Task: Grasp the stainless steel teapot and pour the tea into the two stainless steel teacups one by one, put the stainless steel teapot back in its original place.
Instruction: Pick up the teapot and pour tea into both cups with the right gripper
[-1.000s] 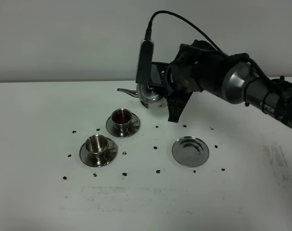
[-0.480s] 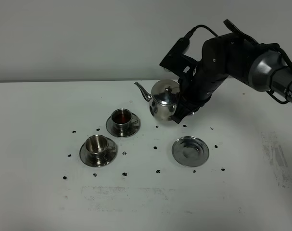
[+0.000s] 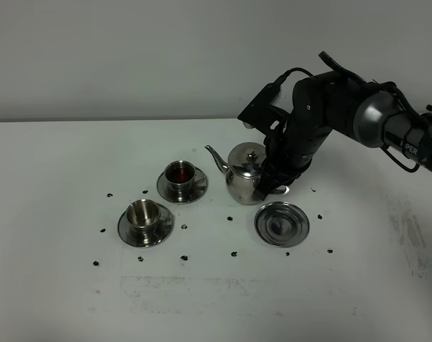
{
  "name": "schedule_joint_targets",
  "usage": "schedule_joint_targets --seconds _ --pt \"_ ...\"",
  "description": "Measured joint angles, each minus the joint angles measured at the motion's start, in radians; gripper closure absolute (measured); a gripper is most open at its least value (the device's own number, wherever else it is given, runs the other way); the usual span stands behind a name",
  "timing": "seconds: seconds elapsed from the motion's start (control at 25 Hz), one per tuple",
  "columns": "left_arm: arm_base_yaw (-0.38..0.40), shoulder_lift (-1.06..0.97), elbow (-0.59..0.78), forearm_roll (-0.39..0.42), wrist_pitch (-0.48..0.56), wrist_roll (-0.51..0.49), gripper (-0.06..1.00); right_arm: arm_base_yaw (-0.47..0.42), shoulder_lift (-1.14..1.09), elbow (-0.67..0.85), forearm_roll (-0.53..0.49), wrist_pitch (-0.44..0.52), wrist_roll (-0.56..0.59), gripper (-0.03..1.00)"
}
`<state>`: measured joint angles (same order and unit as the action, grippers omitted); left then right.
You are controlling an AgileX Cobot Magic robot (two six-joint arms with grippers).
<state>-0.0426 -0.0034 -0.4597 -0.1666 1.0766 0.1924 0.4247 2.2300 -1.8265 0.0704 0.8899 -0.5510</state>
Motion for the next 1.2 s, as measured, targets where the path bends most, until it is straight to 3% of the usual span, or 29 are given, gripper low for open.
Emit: schedule_joint_targets --seconds 0.36,0.8,1.0,1.2 --pt "0.000 0.000 0.000 0.001 0.000 0.000 0.63 0.024 -0.021 0.000 -0.029 0.016 0.001 0.76" --pt "0.000 0.000 0.000 0.001 0.000 0.000 0.63 0.213 -0.100 0.000 -0.147 0.081 0.030 0.76" --pt "0.000 0.000 0.000 0.001 0.000 0.000 0.63 0.253 -0.100 0.007 -0.178 0.084 0.032 0.76" --pt "0.000 0.000 0.000 0.001 0.000 0.000 0.63 0.283 -0.100 0.039 -0.283 0.083 0.032 0.76"
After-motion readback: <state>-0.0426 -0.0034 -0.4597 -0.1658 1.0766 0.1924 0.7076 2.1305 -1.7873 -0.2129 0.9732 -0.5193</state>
